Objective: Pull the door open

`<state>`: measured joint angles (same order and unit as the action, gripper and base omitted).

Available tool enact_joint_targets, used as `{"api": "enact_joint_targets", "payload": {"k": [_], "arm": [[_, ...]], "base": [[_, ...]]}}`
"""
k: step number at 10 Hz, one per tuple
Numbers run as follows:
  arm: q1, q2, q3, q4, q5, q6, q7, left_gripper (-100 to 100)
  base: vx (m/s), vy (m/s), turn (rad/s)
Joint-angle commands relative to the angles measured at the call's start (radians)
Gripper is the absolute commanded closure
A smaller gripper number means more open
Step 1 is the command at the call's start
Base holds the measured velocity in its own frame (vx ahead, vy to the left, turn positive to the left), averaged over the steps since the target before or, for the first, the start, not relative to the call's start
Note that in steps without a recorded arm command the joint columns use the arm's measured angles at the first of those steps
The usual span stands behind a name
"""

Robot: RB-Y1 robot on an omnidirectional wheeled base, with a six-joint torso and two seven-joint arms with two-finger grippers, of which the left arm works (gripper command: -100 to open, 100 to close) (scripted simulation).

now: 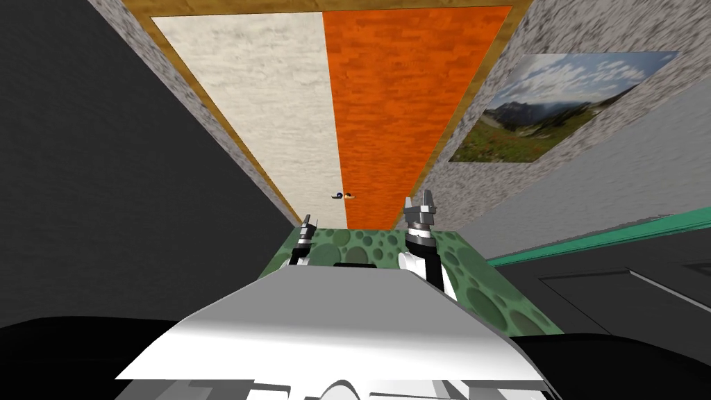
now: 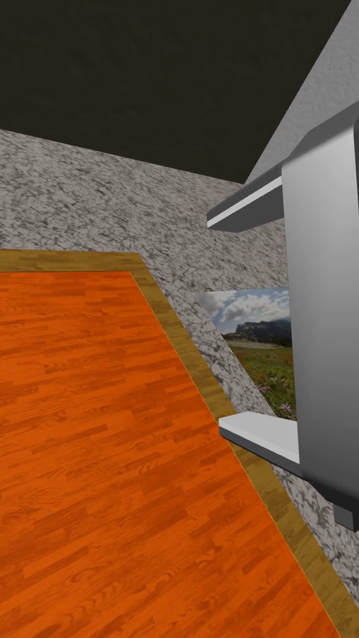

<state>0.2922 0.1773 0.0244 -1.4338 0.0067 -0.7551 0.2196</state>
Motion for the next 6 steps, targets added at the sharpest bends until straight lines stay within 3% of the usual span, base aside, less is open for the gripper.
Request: {"api": "enact_joint_targets", "payload": {"k": [1, 6], "arm": [[-0.010, 0.006, 0.003, 0.043, 0.004, -0.008, 0.007, -100], [-0.037, 0.023, 0.012, 0.162, 0.014, -0.028, 0.025, -100]], "base": [[0.102, -0.039, -0.036], [0.105, -0.031, -0.053]]}}
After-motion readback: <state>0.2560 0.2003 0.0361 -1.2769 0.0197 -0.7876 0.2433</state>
